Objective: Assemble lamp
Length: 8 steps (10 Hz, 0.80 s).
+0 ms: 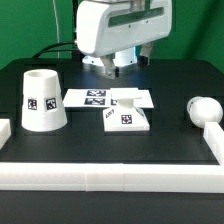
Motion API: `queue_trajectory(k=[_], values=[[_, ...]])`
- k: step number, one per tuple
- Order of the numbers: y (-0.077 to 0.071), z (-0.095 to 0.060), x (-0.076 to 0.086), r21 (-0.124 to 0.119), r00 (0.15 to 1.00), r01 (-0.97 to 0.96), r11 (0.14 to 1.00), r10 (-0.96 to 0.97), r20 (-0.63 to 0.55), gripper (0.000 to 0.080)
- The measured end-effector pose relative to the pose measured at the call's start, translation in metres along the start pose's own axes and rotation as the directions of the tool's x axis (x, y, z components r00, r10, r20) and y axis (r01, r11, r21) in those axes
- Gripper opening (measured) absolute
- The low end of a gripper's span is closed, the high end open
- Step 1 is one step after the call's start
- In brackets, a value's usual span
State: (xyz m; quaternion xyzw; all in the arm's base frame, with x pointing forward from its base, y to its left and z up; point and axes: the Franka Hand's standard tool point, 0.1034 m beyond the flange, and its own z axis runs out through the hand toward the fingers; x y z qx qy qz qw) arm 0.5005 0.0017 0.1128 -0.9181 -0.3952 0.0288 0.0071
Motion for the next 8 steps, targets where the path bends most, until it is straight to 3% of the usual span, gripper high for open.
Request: queue_trajectory(k=[2,4,5,8], values=[[0.000,0.002,-0.002,0.004,0.985,-0.170,0.985,0.170,0.000,0.0699],[0.000,0.013,-0.021,0.018,0.916,-0.401,0.916,0.401,0.000,0.0699],[-0.003,0.017,-0.026,0.046,0.879,-0.477,0.878,0.477,0.010,0.0699],[-0.005,0.016,-0.021,0.051,0.797,-0.604,0.795,0.604,0.012,0.0699]])
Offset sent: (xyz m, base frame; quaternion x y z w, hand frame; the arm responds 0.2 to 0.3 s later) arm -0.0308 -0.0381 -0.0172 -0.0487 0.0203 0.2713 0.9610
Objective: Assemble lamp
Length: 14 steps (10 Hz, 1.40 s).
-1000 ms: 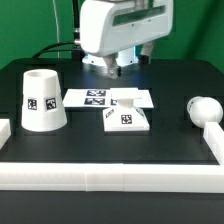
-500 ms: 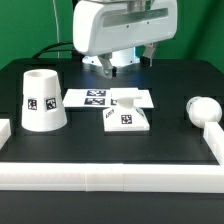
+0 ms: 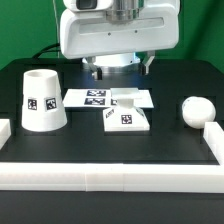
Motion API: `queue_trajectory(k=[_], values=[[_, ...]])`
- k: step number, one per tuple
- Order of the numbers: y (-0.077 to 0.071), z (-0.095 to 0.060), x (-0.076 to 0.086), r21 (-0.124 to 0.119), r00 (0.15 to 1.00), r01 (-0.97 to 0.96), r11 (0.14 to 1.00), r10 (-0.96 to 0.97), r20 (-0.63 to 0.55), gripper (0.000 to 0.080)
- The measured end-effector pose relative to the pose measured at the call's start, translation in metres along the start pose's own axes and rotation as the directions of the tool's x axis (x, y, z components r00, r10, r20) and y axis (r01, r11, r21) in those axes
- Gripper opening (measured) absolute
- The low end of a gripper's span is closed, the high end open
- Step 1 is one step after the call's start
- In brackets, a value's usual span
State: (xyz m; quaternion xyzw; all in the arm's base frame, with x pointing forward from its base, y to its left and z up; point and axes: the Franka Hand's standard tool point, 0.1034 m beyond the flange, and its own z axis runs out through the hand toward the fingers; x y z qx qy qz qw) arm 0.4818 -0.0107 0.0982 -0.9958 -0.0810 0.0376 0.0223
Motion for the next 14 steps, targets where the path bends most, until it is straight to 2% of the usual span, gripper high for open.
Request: queue_trajectory(k=[2,7,11,14], values=[[0.000,0.004,-0.002,0.001,0.995,-0.103,0.995,0.103,0.004,0.0699],[-0.003,0.032,-0.016,0.001,0.995,-0.097,0.995,0.097,0.011,0.0699],[-0.010,0.045,-0.018,0.003,0.996,-0.084,0.996,0.084,0.025,0.0699],[-0.008,0.049,-0.020,0.003,0.997,-0.078,0.997,0.078,0.031,0.0699]])
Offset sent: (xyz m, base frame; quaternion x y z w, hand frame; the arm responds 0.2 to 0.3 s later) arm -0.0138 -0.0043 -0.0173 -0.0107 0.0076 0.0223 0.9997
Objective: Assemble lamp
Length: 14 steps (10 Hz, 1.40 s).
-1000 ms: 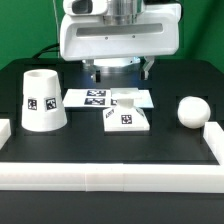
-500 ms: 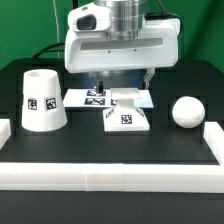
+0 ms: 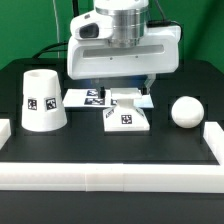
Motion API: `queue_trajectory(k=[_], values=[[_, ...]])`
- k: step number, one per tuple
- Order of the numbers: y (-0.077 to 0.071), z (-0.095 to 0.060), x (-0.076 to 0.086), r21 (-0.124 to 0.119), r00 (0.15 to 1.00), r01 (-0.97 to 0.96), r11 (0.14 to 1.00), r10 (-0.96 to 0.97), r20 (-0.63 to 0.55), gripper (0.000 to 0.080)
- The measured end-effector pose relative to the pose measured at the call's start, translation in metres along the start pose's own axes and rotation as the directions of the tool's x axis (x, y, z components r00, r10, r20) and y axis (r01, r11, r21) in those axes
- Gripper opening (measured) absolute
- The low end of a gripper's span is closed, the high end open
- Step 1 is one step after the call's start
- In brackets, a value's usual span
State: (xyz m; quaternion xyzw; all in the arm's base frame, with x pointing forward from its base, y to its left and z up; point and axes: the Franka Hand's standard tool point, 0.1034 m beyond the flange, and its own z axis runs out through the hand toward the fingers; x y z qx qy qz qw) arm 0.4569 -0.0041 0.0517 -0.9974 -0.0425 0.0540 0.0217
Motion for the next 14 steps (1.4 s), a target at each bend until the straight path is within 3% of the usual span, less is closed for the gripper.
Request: queue_trajectory(k=[1,2,3,9,14], values=[[0.000,0.000,0.000,0.000,1.000,0.005,1.000,-0.005,0.000,0.0699],[0.000,-0.001,0.001,0.000,1.000,0.009,1.000,-0.009,-0.002,0.0567],[0.000,-0.001,0.001,0.000,1.000,0.009,1.000,-0.009,-0.002,0.0532],[0.000,-0.001,0.002,0.000,1.000,0.009,1.000,-0.009,0.000,0.0532],[-0.012,-0.009,0.066,-0.002,0.998,0.038,0.999,-0.039,-0.053,0.0534]])
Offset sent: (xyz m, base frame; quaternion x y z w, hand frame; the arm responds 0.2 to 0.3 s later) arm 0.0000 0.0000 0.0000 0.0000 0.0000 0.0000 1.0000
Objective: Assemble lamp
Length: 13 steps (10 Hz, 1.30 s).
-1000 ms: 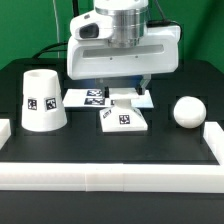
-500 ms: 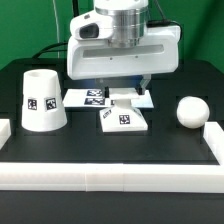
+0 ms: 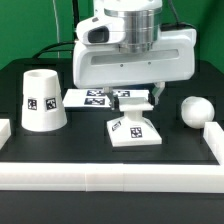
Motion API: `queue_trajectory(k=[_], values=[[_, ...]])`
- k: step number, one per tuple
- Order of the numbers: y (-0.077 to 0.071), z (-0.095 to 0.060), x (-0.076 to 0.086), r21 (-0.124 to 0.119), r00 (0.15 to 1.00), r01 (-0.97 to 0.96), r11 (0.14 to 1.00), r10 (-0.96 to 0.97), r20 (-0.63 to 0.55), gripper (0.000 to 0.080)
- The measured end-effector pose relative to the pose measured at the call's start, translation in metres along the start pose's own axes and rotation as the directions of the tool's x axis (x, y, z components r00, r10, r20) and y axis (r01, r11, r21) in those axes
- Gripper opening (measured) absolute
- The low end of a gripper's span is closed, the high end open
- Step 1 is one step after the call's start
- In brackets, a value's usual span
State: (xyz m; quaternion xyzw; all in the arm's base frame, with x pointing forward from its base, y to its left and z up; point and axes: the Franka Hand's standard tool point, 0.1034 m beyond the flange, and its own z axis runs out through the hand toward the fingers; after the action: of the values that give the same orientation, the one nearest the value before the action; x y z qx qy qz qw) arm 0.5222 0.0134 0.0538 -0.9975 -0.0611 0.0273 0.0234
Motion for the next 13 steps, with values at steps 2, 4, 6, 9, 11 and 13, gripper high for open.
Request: queue_trajectory(k=[2,4,6,9,11,13], values=[[-0.010,-0.001,0.028,0.001,1.000,0.004,1.000,-0.004,-0.028,0.0534],[-0.021,-0.002,0.052,0.002,0.998,-0.005,1.000,0.005,-0.055,0.0534],[-0.035,-0.003,0.069,0.005,0.997,-0.038,0.999,0.038,-0.073,0.0534],[-0.049,-0.004,0.086,0.013,0.994,-0.081,0.997,0.082,-0.079,0.0534],[-0.057,-0.004,0.097,0.022,0.989,-0.120,0.992,0.122,-0.088,0.0534],[-0.061,-0.005,0.107,0.025,0.988,-0.126,0.992,0.127,-0.086,0.0534]])
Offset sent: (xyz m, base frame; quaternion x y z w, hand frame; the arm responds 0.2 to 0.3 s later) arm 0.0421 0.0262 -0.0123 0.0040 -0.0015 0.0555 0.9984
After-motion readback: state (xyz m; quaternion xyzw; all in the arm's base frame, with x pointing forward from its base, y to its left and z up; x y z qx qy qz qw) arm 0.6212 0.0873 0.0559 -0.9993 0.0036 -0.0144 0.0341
